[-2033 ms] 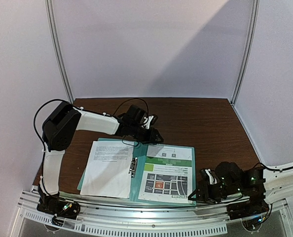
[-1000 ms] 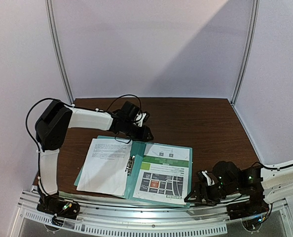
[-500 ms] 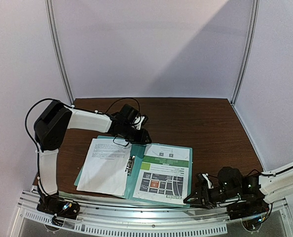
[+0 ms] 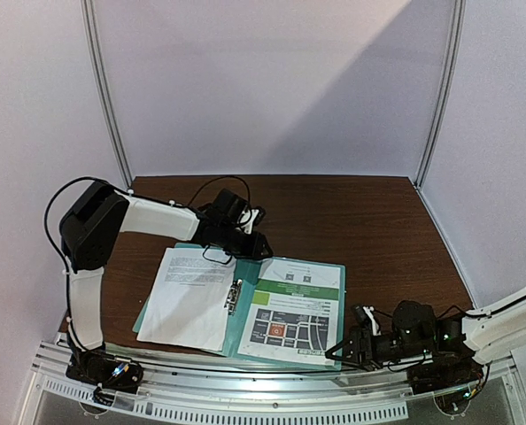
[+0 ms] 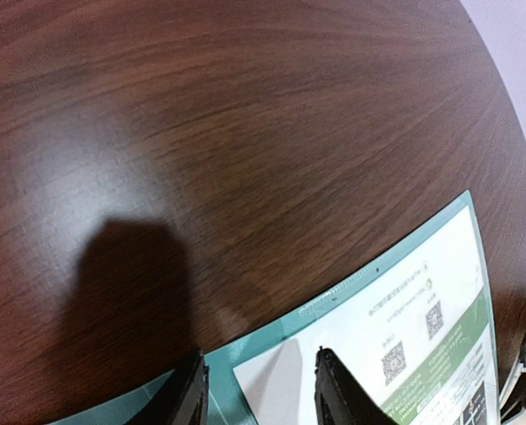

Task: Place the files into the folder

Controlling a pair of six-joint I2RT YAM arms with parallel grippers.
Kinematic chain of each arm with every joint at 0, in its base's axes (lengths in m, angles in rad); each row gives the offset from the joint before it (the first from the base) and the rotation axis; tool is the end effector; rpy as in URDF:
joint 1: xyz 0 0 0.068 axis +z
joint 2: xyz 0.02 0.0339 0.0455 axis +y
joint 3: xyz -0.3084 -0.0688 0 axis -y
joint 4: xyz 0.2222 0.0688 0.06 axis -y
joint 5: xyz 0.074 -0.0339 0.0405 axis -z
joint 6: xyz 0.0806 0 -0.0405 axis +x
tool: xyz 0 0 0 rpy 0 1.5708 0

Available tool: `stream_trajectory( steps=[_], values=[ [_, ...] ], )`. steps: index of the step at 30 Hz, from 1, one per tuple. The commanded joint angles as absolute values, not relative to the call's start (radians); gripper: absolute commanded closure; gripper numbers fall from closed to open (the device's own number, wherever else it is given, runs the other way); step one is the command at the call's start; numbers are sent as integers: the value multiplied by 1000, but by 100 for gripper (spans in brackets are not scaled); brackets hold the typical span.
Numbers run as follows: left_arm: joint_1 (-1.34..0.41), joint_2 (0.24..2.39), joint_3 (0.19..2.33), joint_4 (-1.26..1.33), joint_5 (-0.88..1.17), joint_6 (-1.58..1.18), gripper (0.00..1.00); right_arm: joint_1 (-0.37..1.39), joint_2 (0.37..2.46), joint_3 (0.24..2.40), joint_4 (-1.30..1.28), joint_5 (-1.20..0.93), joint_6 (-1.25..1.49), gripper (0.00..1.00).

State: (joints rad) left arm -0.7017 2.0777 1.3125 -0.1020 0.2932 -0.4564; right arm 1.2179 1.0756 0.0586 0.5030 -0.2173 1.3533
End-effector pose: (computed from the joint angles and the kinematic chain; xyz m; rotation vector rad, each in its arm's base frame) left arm 0.3434 -0.3208 0.1572 0.4547 2.5453 -0.8377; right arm 0.0439 0.1696 0.1523 0.0108 2.6180 1.5438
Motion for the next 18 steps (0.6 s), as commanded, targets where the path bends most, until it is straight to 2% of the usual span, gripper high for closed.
stream_trajectory(
  steps=[1,9,18],
  values=[
    [-696,2068,1269,-126,304,-471,58,1227,1063,17,540,-171,1323,47],
    [-696,2062,1255,-114,313,-472,58,1227,1086,30,520,-128,1322,62],
    [-696,2054,1252,-106,325,-477,59,1219,1078,56,438,-89,1329,96]
  ],
)
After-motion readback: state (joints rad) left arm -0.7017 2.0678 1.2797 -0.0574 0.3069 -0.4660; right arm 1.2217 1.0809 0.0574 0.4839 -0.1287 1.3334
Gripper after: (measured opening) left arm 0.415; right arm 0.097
